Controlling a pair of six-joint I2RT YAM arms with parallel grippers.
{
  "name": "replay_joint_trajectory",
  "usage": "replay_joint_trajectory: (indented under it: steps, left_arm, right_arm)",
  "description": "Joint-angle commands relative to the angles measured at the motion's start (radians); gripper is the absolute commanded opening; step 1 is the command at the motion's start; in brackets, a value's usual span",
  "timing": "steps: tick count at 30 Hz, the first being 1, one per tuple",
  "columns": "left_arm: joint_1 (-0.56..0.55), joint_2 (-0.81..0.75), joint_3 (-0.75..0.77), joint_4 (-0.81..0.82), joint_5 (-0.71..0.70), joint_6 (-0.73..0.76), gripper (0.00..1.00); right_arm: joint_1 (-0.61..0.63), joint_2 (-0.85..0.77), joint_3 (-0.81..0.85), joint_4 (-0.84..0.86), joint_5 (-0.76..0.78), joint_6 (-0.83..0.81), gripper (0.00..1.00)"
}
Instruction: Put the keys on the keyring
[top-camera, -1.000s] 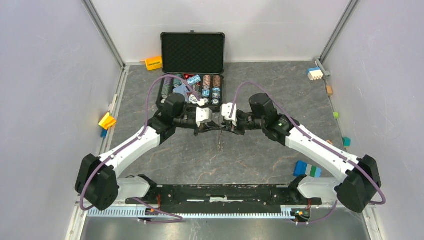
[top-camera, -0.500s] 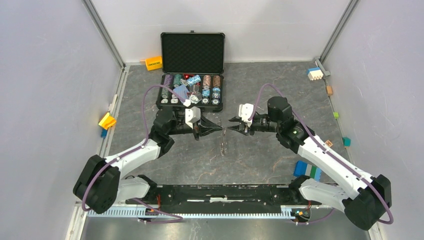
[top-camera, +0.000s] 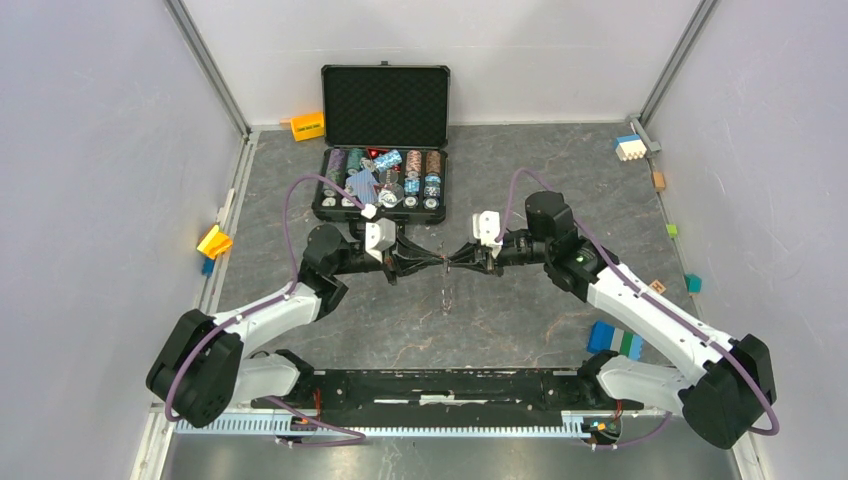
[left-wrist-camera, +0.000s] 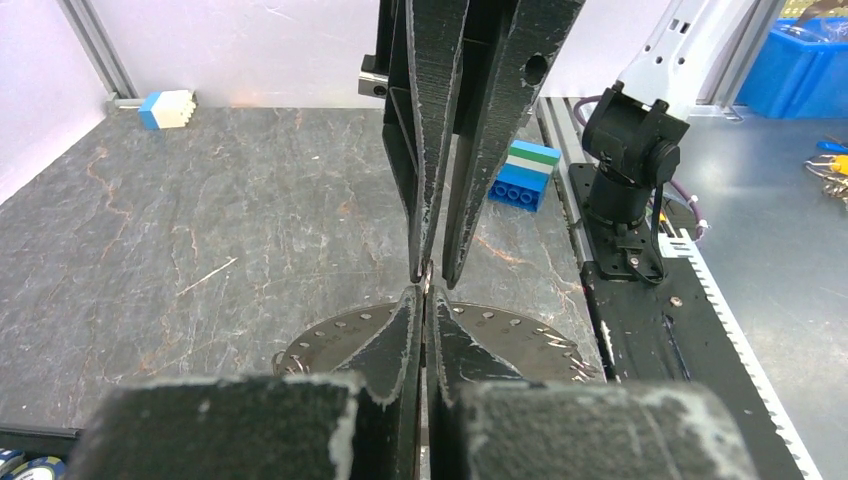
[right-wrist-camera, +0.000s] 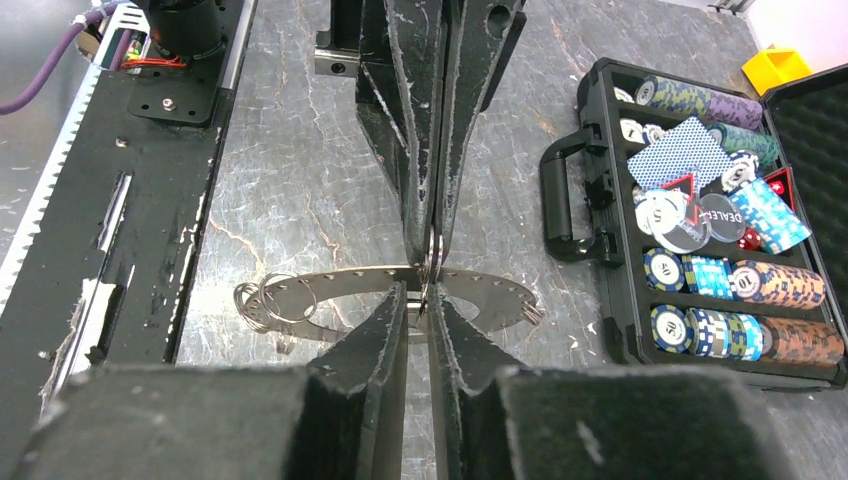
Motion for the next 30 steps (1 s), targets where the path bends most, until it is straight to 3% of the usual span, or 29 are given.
replay_joint_trajectory:
  steps: [1, 21, 26, 30]
  left_arm:
    - [0.003, -0.02, 0.0, 0.073, 0.008, 0.003, 0.02]
    - [0.003, -0.029, -0.015, 0.12, 0.004, -0.015, 0.02]
    - [0.004, -0.024, -0.015, 0.131, -0.002, -0.022, 0.02]
    - [0.004, -0.021, -0.014, 0.129, -0.004, -0.017, 0.02]
  right_arm:
    - [-0.003, 0.011, 0.026, 0.016, -0.018, -0.001, 0.16]
    - [-0.001, 0.017, -0.031, 0.037, 0.01, -0.006, 0.04]
    - [0.0, 0.027, -0.04, 0.056, -0.006, 0.016, 0.06]
    - [0.0, 0.03, -0.03, 0.044, 0.001, 0.011, 0.15]
